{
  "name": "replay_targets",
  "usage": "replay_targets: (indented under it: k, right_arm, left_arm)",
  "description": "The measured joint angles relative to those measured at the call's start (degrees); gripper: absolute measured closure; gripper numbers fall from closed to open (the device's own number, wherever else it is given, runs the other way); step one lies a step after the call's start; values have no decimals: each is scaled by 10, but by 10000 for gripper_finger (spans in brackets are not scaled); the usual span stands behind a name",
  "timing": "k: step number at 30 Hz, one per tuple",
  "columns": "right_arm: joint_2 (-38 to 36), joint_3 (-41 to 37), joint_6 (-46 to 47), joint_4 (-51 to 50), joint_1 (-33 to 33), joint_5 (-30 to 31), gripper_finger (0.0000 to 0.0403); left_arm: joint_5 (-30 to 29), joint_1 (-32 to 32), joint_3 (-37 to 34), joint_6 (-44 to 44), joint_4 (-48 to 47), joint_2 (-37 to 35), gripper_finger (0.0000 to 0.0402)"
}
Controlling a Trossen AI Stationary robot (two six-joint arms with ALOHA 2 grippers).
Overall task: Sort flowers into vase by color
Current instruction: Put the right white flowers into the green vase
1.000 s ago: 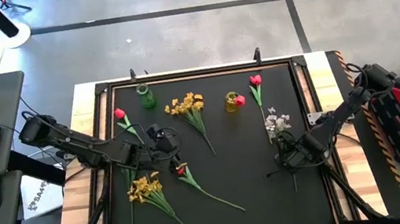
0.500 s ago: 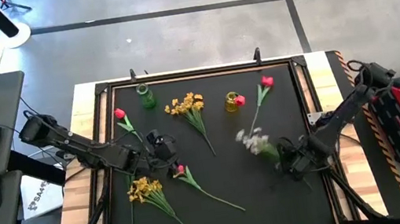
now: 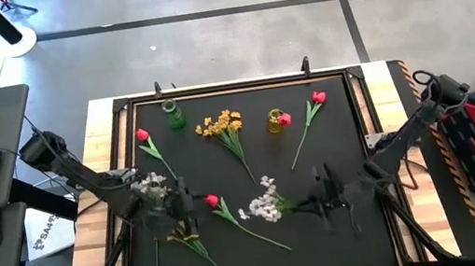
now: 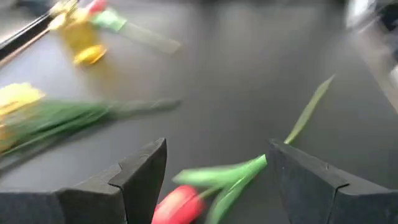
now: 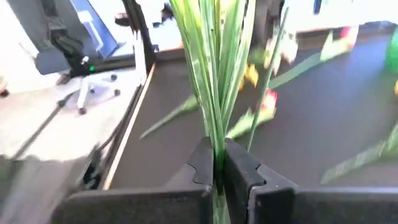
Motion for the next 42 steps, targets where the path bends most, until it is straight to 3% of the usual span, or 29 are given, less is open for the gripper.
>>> replay_targets:
  k: [4,6,8,18,22,29,42]
  right_arm:
    - [28,-1,-111,117,-54,-76,402]
    - [47,-1,-145,176,-79,-122,402]
    - [66,-1,-169,225,-100,-156,402]
    - [119,1,-213,345,-157,-199,403]
    - [119,1,-234,363,-162,-200,403]
    - [119,2,-243,376,-162,-199,403]
    - [119,2,-239,366,-162,-197,403]
  left_arm:
    - [61,16,-87,135,326,13,140]
    - [90,33,-107,186,418,30,140]
    - [116,53,-105,228,452,47,140]
    - [201,130,15,341,462,164,140]
    - [222,157,64,348,462,209,140]
    - [310,199,140,336,461,270,142]
    - [336,208,162,344,461,264,245]
